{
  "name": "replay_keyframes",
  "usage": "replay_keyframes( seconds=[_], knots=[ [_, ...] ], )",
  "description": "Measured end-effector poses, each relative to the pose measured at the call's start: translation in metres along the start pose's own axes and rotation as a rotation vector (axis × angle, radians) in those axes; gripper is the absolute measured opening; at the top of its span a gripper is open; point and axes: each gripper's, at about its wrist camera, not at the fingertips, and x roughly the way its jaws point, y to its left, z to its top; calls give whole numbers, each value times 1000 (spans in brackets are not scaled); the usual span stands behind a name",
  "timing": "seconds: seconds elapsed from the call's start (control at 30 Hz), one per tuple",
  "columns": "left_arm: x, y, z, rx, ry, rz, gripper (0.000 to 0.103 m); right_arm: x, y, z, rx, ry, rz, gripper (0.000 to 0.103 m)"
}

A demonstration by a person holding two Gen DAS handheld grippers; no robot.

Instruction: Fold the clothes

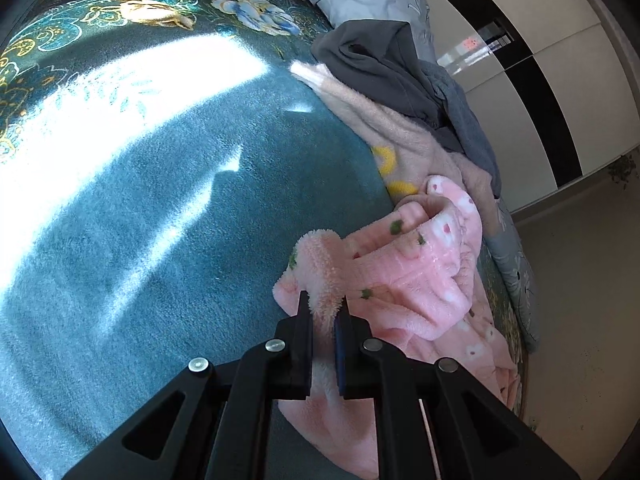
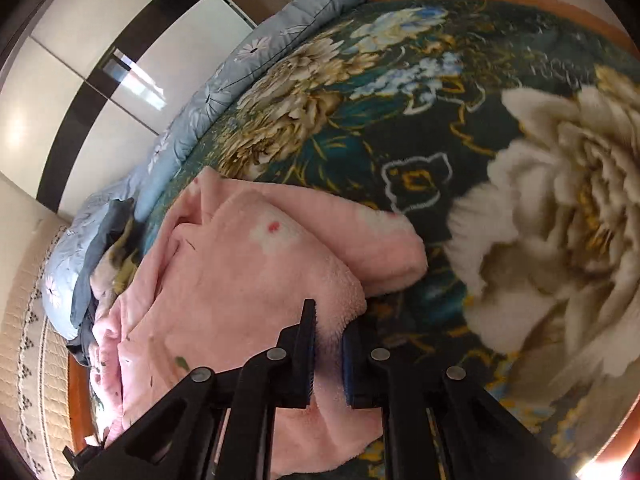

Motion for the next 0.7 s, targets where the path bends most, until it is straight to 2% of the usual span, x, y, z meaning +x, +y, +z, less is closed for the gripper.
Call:
replay_keyframes(
  seconds=[0.03, 0.27, 0.4, 0.47, 0.53, 0.6, 0.67, 0.7],
  knots=[
    [-3, 3, 0, -10, -7, 2, 8, -1, 0, 2, -7, -3, 8, 15],
    [-3, 14, -1, -45, 11, -30, 8, -21, 35, 29, -176, -59, 47, 18],
    [1, 15, -2, -69, 24, -52, 8, -17, 43, 49, -169, -78, 108, 18],
    [2, 18, 0, -86, 23, -59, 8, -12, 44, 53, -149, -55, 127, 20],
    [2, 21, 2, -104, 21, -67, 8, -4, 47, 50, -183, 10, 114, 29],
    [3, 23, 4, -114, 20, -69, 8, 5, 49, 42, -258, 75, 54, 35],
    [5, 21, 4, -110, 21, -65, 8, 2, 41, 38, -280, 82, 32, 41],
    [5, 20, 4, -104, 21, -64, 8, 0, 36, 37, -287, 80, 24, 48]
  ],
)
